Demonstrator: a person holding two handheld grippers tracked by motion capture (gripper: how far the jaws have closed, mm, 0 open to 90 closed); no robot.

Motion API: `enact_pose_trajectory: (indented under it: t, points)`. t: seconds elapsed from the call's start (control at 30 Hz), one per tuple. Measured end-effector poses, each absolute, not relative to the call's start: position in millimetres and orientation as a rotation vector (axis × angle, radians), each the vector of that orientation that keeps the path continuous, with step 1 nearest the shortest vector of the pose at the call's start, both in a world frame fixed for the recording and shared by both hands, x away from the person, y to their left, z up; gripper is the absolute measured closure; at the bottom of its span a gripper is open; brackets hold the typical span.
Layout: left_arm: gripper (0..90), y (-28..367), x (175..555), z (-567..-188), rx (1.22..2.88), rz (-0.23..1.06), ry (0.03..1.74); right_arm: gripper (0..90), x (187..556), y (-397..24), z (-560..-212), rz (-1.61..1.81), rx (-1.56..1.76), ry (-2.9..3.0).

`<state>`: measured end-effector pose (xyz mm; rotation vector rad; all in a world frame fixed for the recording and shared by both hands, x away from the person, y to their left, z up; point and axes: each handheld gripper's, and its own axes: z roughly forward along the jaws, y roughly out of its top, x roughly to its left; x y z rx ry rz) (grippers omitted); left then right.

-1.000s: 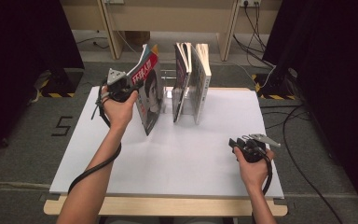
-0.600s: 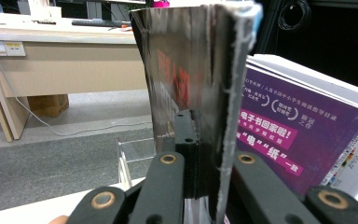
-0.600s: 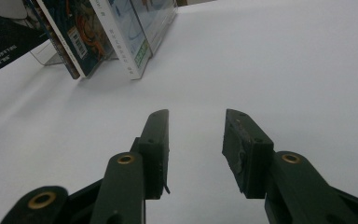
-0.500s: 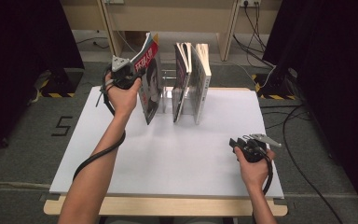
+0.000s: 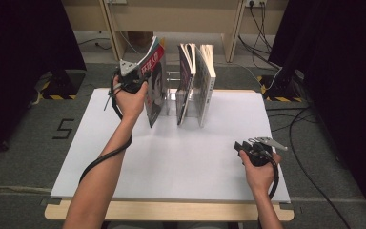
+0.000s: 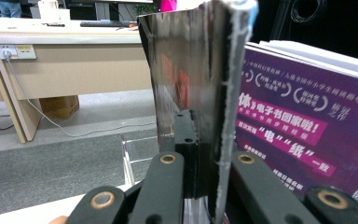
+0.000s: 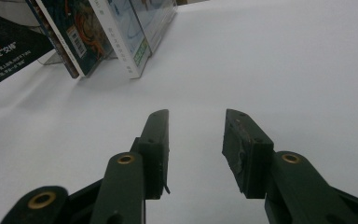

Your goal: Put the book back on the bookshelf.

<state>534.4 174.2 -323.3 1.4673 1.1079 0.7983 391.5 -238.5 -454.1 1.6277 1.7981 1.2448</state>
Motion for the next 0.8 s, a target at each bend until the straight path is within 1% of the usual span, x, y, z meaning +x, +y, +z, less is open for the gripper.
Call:
enact_pose_trajectory:
  t: [0.1,0.3,0.53,0.8]
  points:
    - [86.3,176,535,-333,1.464,0.81,1.117,61.3,392,-239,-455,1.241,1.626,1.803]
    - [86.2,179,531,-337,1.483,0.852,1.105,61.3,392,-239,-455,1.244,1.626,1.799]
    - [85.8,185,524,-348,1.453,0.844,1.125,61.3,392,-239,-454,1.246,1.627,1.799]
    - [84.9,190,519,-351,1.431,0.846,1.146,61.1,391,-240,-454,1.25,1.633,1.796]
